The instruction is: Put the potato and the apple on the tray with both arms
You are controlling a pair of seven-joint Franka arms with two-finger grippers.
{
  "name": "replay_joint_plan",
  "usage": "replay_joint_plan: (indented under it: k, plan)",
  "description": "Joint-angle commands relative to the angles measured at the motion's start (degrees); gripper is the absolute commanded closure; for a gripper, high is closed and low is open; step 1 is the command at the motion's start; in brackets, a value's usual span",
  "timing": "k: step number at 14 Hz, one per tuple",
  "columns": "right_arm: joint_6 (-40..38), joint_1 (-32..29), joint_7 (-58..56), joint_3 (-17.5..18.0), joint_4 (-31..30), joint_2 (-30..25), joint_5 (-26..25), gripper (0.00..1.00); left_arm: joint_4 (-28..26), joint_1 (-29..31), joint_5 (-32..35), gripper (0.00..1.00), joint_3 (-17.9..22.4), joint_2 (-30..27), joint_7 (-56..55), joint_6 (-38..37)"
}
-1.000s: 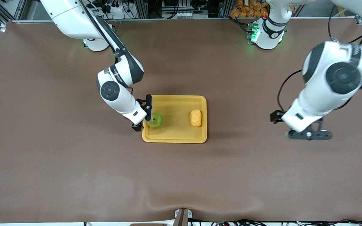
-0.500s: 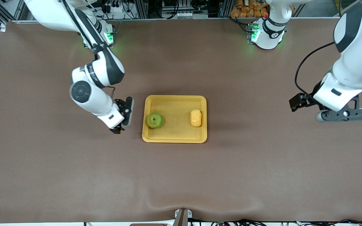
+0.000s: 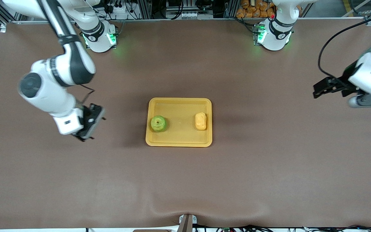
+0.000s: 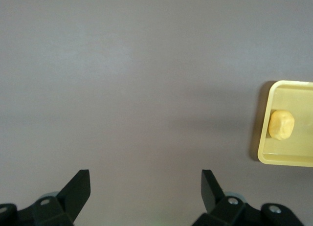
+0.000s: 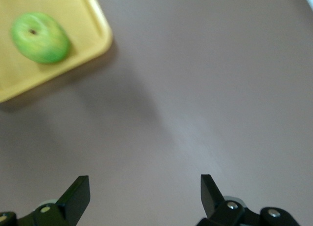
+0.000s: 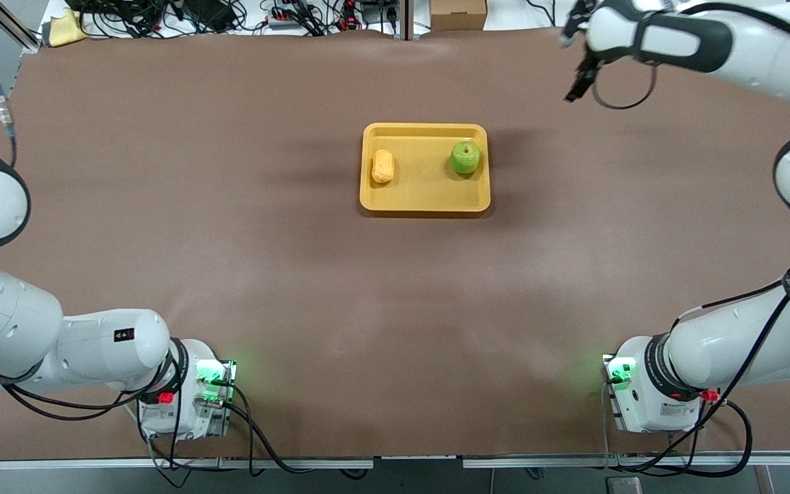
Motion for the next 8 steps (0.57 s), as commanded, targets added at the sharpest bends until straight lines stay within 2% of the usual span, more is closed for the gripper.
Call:
replay_joint_plan:
  k: [1,2,3,5,6,8]
  plan:
    - [-3.69,-5.28,0.93,0.79,-0.68,-5.26,0.84,0.0,-2.94,-5.06,-1.48,0.0,5.89,-4.41,0.91,-1.57]
    - [-5.27,-5.47,1.8,0.09,-0.77,-7.54,0.84,0.0,-2.95,-7.09,-1.57,0.0,8.01,-5.03,0.91,-3.15]
    - [-8.07,-4.86,3.64,-2.44,-0.42,-8.52,0.84,0.0,-2.95,-8.94,-1.57,0.0,10.29,-5.47,0.91,-4.38]
    - [-10.02,-0.14,4.53,-9.98,0.29,-10.98,0.84,0.0,-3.12,-10.97,-1.57,0.0,12.59,-6.17,0.82,-5.63]
    - [-11.07,1.37,5.14,-12.55,0.46,-11.6,0.84,0.0,-3.21,-11.06,-1.57,0.0,12.6,-6.18,0.73,-5.63]
    - [-13.97,0.69,9.0,-13.45,1.6,-12.22,0.84,0.0,-5.04,-12.11,-1.57,0.0,12.69,-8.01,-0.05,-5.72]
